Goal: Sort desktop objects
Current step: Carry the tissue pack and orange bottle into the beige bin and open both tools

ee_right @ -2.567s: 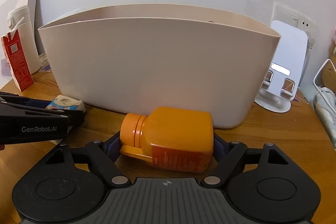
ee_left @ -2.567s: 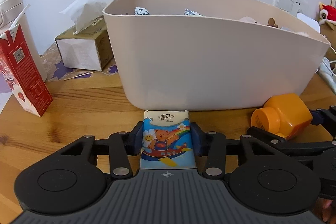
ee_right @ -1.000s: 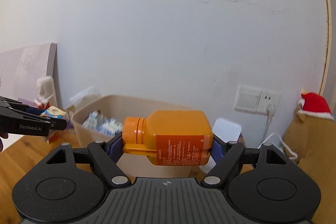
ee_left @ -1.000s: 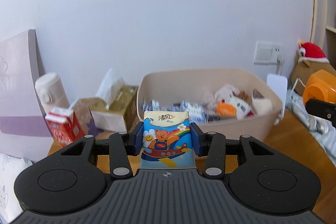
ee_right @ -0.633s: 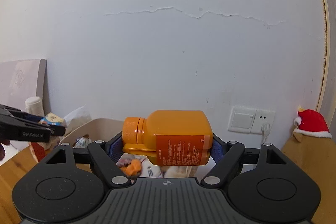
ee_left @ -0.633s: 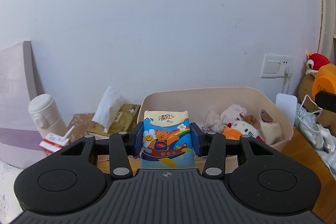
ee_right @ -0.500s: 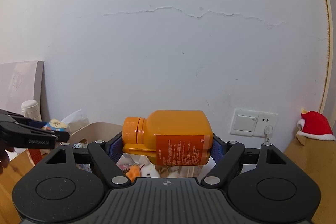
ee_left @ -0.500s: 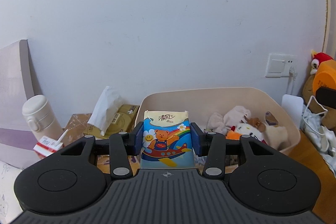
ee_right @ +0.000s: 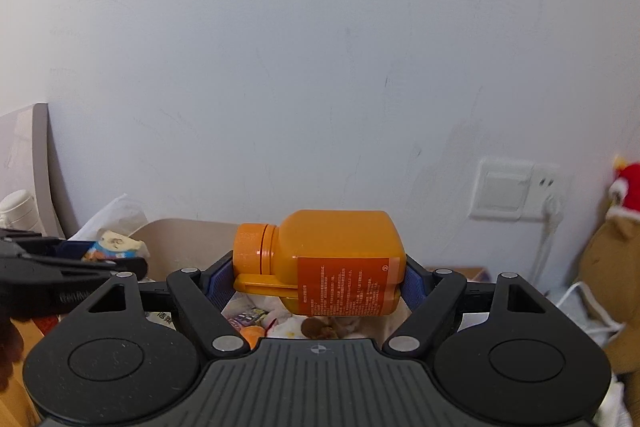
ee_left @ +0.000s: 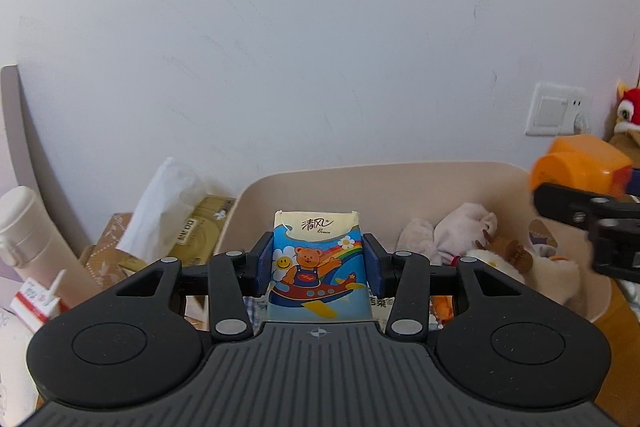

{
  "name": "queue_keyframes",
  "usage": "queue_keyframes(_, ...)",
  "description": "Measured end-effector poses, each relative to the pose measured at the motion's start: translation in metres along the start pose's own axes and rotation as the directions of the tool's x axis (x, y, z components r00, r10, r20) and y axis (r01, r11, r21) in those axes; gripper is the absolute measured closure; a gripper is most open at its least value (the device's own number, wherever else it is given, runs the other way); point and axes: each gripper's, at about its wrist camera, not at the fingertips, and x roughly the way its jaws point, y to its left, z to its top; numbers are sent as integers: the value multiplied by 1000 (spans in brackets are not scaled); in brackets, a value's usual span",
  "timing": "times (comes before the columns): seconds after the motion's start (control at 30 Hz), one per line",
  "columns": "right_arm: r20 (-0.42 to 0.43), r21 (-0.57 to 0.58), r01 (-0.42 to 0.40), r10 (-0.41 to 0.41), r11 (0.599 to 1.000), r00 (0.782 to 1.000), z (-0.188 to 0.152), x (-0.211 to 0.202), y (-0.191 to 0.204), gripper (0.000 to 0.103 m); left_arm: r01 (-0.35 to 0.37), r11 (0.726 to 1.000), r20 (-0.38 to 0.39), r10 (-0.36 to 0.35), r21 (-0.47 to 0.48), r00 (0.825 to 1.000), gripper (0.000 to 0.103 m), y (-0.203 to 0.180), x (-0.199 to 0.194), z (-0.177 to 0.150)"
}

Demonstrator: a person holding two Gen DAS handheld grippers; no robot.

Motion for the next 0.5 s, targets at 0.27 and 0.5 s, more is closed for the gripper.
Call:
queue_keyframes(0.27,-102,-39,9,-13,999,995,-14,40,8,24,9,1000,-94,-8,18,996,57,-4,26,-11)
queue_keyframes(0.5,-186,-86,-4,-13,996,982,-24,60,12,24,37,999,-132,-34,25,991,54,-8,36,-16)
